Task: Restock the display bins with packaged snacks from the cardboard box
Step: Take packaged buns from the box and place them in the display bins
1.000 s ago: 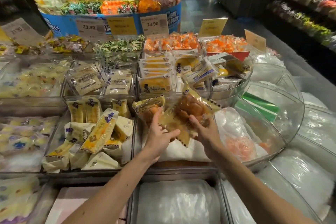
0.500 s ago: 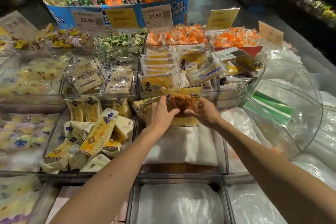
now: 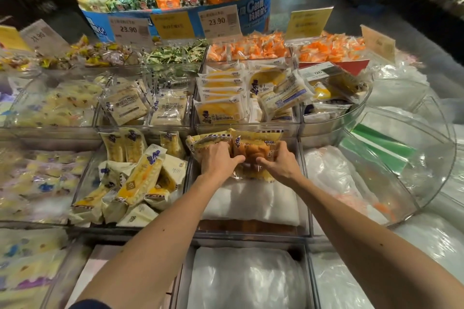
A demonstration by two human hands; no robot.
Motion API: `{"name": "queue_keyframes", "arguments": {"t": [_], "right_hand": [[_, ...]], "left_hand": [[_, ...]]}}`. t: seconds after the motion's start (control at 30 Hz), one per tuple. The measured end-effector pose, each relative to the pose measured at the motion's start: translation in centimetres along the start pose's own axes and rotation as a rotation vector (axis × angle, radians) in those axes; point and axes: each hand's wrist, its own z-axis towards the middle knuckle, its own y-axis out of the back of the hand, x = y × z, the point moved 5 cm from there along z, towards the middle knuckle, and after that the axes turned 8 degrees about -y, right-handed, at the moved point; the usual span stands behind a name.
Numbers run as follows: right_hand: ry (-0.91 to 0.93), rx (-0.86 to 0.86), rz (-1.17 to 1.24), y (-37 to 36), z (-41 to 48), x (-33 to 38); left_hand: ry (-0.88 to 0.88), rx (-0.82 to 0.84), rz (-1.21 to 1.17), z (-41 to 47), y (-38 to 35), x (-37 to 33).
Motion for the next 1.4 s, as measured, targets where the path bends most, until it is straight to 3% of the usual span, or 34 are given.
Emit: {"name": "queue_keyframes", "arguments": {"t": [0.13, 0.3, 0.43, 0.53, 0.8, 1.03, 1.23, 1.4], "right_hand": [[-0.014, -0.026, 0.048, 1.0, -1.2, -0.4], [0.002, -0.055, 0.058, 3.2, -5.7, -0.2], [0.094, -0.065, -0.058, 6.4, -14.4, -0.7], [0.069, -0.187, -0.093, 9.7, -23.3, -4.4], [-0.418, -0.678, 0.096, 14.6, -49.2, -22.4], [-0.848, -1.061, 0.231, 18.1, -69.1, -37.1], [-1.106, -1.208, 0.343, 21.6, -82.7, -50.7], [-1.28, -1.18, 0.384, 25.4, -90.6, -60.3]], "left_hand": [[0.038, -0.026, -0.105, -1.3, 1.7, 0.1], [-0.052, -0.035, -0.086, -4.0, 4.4, -1.5], [-0.31, -0.043, -0.033, -7.9, 8.0, -6.2], [-0.582, 0.038, -0.003, -12.8, 8.6, -11.7], [-1.273, 0.434, -0.203, -32.4, -3.4, -31.6], [-1.645, 0.793, -0.237, -54.5, -17.8, -46.9], [-1.824, 0.987, -0.131, -72.5, -27.5, -56.9], [-1.796, 1.123, -0.024, -83.1, -34.3, -63.7]]}}
